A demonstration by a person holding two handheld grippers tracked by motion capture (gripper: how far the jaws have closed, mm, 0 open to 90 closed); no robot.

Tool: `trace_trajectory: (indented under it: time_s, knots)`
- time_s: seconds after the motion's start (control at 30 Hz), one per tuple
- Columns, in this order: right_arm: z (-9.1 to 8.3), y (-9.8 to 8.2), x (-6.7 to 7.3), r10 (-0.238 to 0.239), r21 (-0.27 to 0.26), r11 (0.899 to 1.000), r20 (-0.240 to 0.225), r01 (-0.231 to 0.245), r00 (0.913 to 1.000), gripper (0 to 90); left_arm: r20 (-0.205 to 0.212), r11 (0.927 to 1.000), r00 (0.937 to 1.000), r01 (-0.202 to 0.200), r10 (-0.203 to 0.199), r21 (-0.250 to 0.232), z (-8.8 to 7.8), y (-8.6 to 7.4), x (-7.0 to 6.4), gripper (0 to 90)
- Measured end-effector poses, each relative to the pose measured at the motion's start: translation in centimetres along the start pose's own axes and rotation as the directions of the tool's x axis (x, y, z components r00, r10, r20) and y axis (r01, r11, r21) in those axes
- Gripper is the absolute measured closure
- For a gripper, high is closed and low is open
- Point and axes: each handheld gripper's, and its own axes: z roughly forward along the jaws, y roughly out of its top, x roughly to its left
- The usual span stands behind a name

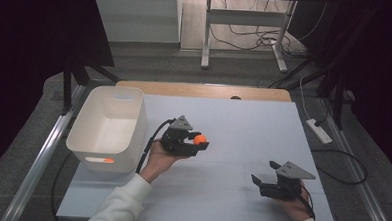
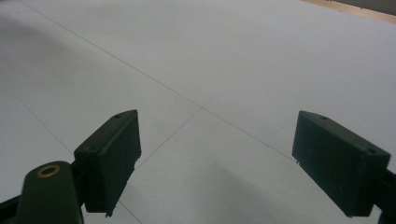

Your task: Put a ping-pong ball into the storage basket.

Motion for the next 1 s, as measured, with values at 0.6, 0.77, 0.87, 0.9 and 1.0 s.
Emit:
trace_trajectory:
  time_s: [0.6,0.77,0.87,0.9,1.0]
  knots:
    - [0.0,0.0,0.0,-0.004,0.003,1.000,0.004,0.004,1.0000,15.7,-0.022,0.9998,0.9997,-0.008,0.008,-0.016,-0.8,0.5,-0.1,50.0]
    - [0.0,0.0,0.0,-0.004,0.003,1.000,0.005,0.004,1.0000,15.8,-0.027,0.9998,0.9996,-0.004,0.003,-0.018,-0.9,0.5,0.0,50.0]
    - [0.0,0.0,0.0,-0.004,0.003,1.000,0.006,0.004,1.0000,15.8,-0.029,0.9999,0.9996,-0.007,0.006,-0.015,-1.0,0.6,0.0,50.0]
    - [0.0,0.0,0.0,-0.005,0.003,1.000,0.007,0.005,1.0000,15.8,-0.029,0.9998,0.9996,-0.006,0.005,-0.017,-1.1,0.6,0.0,50.0]
    - [0.0,0.0,0.0,-0.004,0.003,1.000,0.007,0.004,1.0000,15.8,-0.033,0.9996,0.9994,-0.006,0.005,-0.026,-1.4,0.8,0.1,50.0]
